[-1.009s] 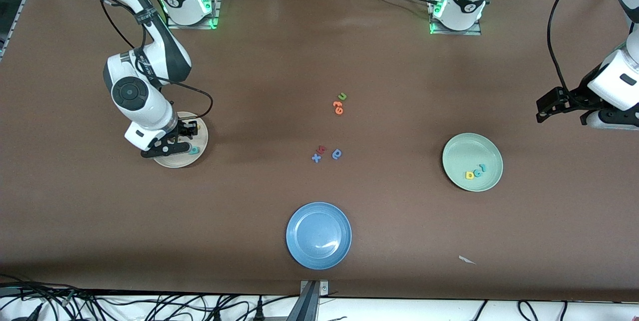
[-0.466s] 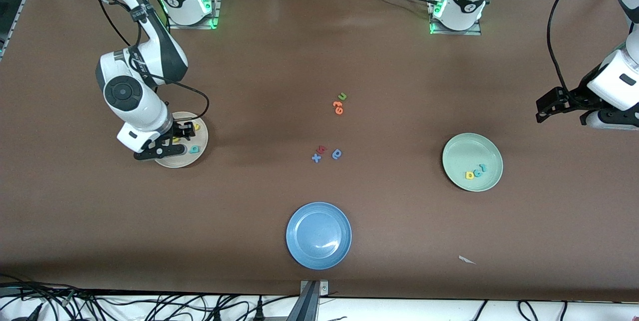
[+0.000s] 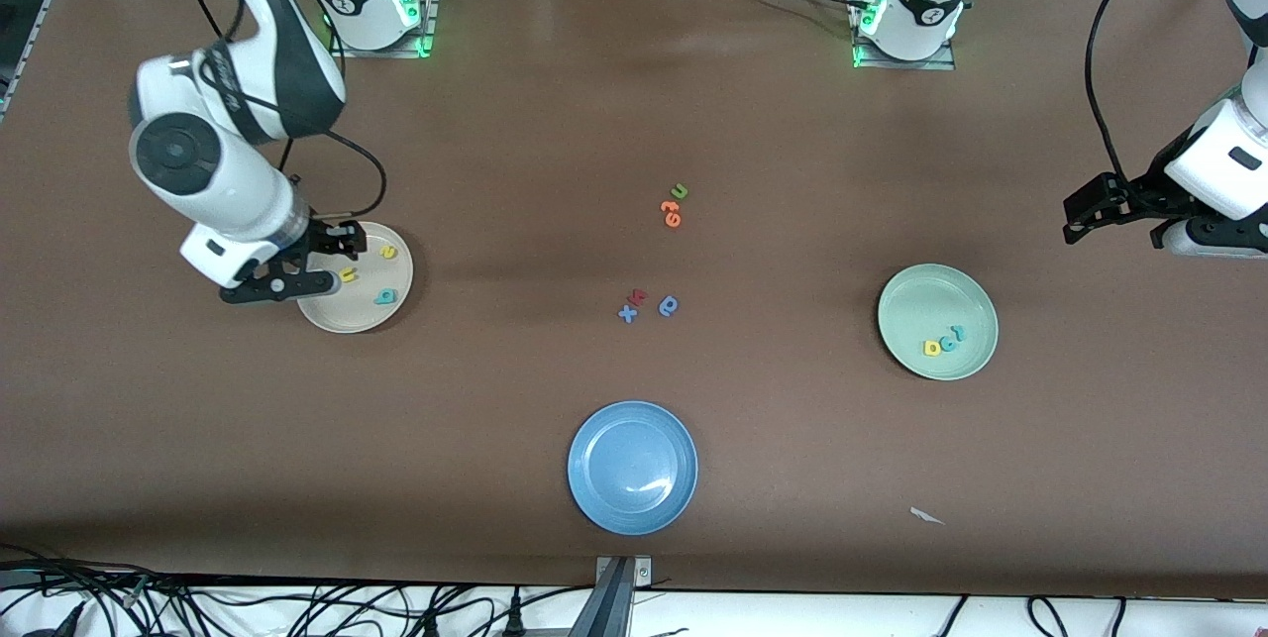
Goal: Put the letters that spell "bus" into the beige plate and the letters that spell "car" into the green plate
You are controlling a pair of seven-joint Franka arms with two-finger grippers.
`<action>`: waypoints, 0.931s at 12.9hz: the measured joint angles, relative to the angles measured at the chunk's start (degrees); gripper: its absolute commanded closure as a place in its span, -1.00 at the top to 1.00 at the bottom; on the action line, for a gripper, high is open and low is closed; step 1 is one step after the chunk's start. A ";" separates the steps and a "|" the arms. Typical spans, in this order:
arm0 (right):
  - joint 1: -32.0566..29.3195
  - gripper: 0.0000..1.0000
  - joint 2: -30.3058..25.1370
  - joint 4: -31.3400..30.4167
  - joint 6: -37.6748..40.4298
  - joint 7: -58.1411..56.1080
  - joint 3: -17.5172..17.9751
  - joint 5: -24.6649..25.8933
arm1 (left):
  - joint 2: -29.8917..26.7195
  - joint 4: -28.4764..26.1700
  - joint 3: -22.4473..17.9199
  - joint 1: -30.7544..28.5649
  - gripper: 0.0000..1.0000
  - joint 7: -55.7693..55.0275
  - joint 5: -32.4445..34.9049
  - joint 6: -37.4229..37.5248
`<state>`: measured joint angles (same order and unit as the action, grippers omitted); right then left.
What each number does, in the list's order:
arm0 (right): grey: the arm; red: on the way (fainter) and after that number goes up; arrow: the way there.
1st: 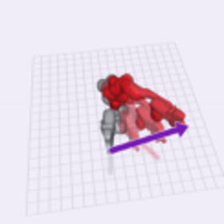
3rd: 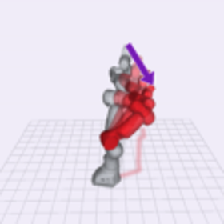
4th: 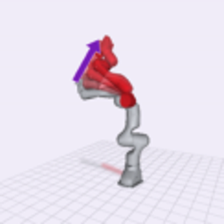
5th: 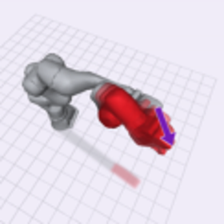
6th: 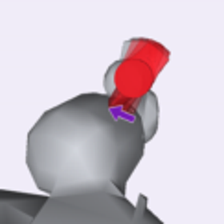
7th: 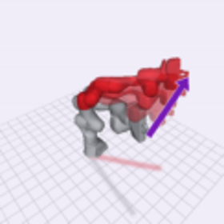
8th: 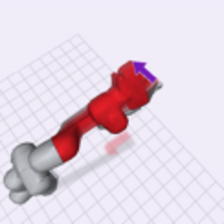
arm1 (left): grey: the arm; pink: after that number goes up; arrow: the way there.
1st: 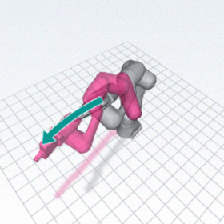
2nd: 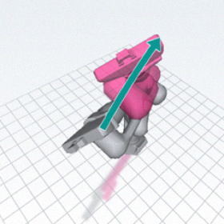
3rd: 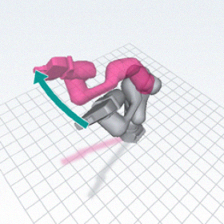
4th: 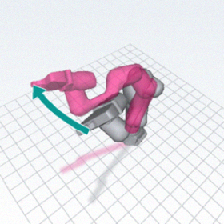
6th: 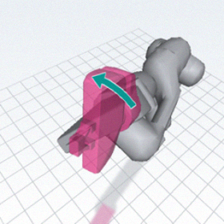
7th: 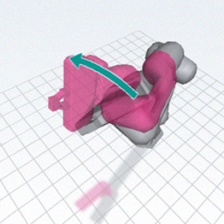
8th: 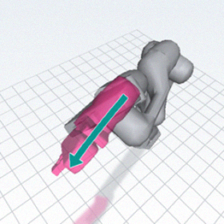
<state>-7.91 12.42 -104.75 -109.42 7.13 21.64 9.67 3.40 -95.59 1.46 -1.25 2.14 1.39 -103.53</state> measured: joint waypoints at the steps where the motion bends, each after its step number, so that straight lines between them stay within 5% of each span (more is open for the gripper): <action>1: 0.00 0.56 -0.87 2.74 3.84 -1.54 -0.24 -1.32 | 0.00 0.00 0.00 0.00 1.00 0.00 0.00 0.01; 2: 0.09 0.56 -1.52 5.15 7.06 -3.00 -1.01 -2.15 | 0.01 0.00 0.01 0.00 1.00 0.00 0.00 0.02; 4: 1.87 0.88 -2.12 8.87 10.90 -6.19 -5.25 -2.77 | 0.02 0.00 0.01 0.00 1.00 0.00 0.00 0.02; 8: 9.60 0.99 -5.16 11.18 12.14 -11.42 -19.44 -5.98 | 0.05 0.03 0.01 0.01 1.00 0.00 0.00 0.03; 12: 9.92 1.00 -8.08 11.19 13.80 -16.14 -23.80 -8.44 | 0.06 0.04 0.01 0.01 1.00 0.00 0.00 0.04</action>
<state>2.02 4.34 -93.55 -95.62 -9.00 -2.16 1.23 3.45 -95.54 1.47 -1.24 2.14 1.39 -103.49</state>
